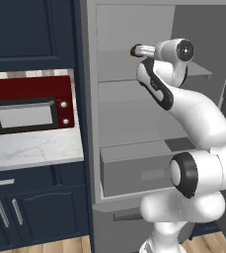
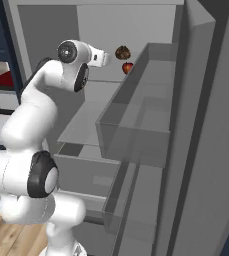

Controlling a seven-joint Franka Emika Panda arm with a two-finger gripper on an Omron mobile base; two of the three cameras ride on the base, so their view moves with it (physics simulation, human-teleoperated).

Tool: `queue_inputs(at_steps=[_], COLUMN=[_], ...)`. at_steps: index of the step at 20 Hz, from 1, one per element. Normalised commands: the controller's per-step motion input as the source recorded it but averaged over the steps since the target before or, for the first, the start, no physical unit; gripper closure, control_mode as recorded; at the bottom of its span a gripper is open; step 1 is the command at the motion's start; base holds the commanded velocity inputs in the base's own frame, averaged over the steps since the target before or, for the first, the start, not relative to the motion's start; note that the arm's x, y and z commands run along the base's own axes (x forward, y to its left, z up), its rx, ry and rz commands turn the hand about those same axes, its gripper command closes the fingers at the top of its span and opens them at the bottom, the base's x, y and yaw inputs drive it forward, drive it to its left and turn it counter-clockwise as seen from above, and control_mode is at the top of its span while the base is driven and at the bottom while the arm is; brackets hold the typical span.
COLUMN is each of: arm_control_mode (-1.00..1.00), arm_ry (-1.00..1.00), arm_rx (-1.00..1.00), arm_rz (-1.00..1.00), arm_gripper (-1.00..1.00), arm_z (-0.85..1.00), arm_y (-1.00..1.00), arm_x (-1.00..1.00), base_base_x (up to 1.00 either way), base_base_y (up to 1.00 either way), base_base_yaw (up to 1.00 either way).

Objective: Pick the two apples from the fridge and place them on the plate next to the blender to make a fruit smoothie.

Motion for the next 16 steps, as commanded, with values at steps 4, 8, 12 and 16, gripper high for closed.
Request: queue_inputs(at_steps=[4, 8, 12, 16], arm_control_mode=[-1.0, -1.0, -1.0, -1.0], arm_ry=[0.17, 0.32, 0.38, 0.24], arm_rx=[0.0, -0.08, -0.23, -0.13], arm_rz=[0.0, 0.0, 0.0, 0.0], arm_gripper=[1.0, 1.0, 1.0, 1.0], arm_z=[0.13, -0.35, -0.96, -1.0], arm_y=[-0.38, -0.09, 0.02, 0.01], arm_x=[-1.0, -1.0, -1.0, -1.0], base_base_x=[0.0, 0.0, 0.0, 0.0], base_base_y=[0.0, 0.0, 0.0, 0.0], base_base_yaw=[0.0, 0.0, 0.0, 0.0])
